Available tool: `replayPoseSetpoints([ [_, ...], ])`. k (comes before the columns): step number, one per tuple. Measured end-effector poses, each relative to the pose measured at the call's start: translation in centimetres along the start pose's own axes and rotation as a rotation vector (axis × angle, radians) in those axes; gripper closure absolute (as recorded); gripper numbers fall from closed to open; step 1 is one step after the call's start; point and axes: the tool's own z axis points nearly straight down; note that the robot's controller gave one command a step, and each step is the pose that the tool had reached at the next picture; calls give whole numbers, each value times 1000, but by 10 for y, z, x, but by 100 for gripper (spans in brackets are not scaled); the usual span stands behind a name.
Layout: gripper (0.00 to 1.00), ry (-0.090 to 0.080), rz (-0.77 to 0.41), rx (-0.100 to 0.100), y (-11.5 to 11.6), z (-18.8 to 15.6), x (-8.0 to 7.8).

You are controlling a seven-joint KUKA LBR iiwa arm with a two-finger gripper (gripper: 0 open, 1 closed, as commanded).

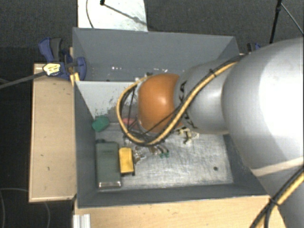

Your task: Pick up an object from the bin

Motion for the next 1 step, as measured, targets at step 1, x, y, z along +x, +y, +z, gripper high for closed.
replayPoseSetpoints([
  [1, 100, -2, 41, -8, -3, -124, 3],
])
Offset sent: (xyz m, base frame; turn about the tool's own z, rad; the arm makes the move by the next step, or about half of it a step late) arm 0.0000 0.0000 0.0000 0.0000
